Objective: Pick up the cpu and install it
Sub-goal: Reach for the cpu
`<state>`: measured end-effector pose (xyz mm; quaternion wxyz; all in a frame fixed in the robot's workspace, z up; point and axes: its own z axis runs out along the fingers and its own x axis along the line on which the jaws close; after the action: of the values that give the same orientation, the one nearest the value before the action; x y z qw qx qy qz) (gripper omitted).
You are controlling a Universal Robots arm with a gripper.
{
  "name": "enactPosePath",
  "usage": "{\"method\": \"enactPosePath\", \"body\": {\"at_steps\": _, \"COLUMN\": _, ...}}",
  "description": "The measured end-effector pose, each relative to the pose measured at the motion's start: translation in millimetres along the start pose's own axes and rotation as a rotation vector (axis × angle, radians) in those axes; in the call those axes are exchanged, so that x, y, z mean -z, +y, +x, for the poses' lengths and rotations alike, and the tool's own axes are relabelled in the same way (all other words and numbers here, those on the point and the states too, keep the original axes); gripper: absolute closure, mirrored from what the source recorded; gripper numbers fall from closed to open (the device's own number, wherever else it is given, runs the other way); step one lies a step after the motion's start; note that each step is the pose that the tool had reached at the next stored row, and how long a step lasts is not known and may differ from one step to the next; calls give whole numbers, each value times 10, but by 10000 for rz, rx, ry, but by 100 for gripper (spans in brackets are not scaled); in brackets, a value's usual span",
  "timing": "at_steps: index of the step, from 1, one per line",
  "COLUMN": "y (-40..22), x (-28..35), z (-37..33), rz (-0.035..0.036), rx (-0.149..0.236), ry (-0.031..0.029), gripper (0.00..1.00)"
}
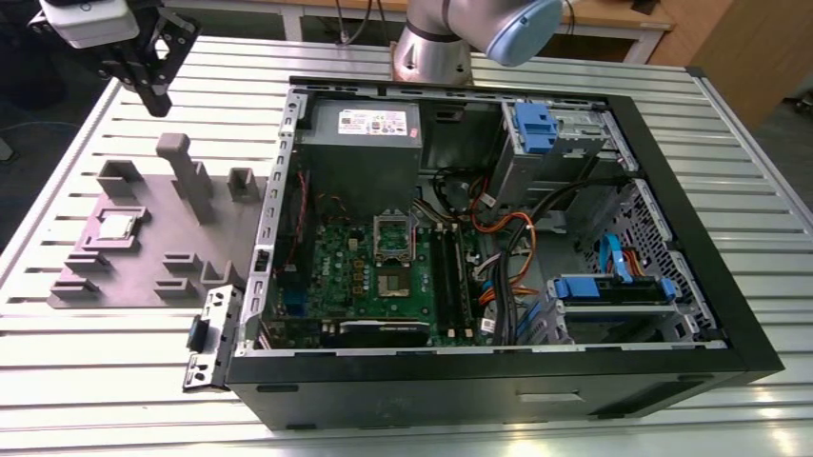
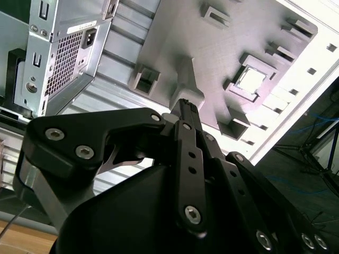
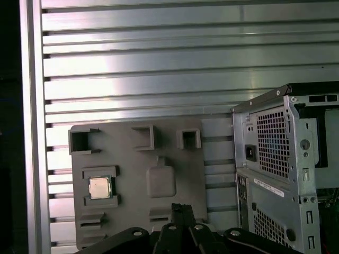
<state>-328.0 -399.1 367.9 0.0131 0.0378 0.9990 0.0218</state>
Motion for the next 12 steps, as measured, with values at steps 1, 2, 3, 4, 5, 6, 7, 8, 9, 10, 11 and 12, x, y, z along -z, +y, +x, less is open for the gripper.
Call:
{"method": "enactPosePath", "body": {"at_steps": 1, "y": 0, "x": 0, "z": 0, "rz": 0, "rx": -1, "ry": 0, "gripper": 89}}
{"method": "enactPosePath", "body": {"at_steps": 2, "y": 0, "x": 0, "z": 1, "rz": 0, "rx": -1, "ry": 0, "gripper": 89}}
{"method": "enactPosePath", "body": {"at_steps": 3, "y": 0, "x": 0, "z": 3, "rz": 0, "rx": -1, "ry": 0, "gripper": 89}}
{"method": "enactPosePath", "body": {"at_steps": 4, "y": 0, "x": 0, "z": 6, "rz": 0, "rx": -1, "ry": 1, "gripper": 89}}
{"method": "enactPosePath", "body": {"at_steps": 5, "y": -1, "x": 1, "z": 11, "rz": 1, "rx": -2, "ry": 1, "gripper": 89}}
{"method": "enactPosePath", "body": {"at_steps": 6, "y": -1, "x": 1, "z": 14, "rz": 0, "rx": -1, "ry": 1, "gripper": 89}}
{"method": "enactPosePath", "body": {"at_steps": 7, "y": -1, "x": 1, "z": 20, "rz": 0, "rx": -1, "ry": 0, "gripper": 89}}
{"method": "enactPosePath", "body": {"at_steps": 8, "y": -2, "x": 1, "z": 27, "rz": 1, "rx": -1, "ry": 1, "gripper": 89}}
{"method": "enactPosePath", "body": {"at_steps": 9, "y": -2, "x": 1, "z": 34, "rz": 0, "rx": -1, "ry": 0, "gripper": 89}}
{"method": "enactPosePath", "body": {"at_steps": 10, "y": -3, "x": 1, "z": 39, "rz": 1, "rx": -1, "ry": 1, "gripper": 89}}
{"method": "enactPosePath", "body": {"at_steps": 11, "y": -3, "x": 1, "z": 45, "rz": 0, "rx": 0, "ry": 1, "gripper": 89}}
{"method": "enactPosePath", "body": {"at_steps": 12, "y": -4, "x": 0, "z": 50, "rz": 0, "rx": 0, "ry": 0, "gripper": 89}}
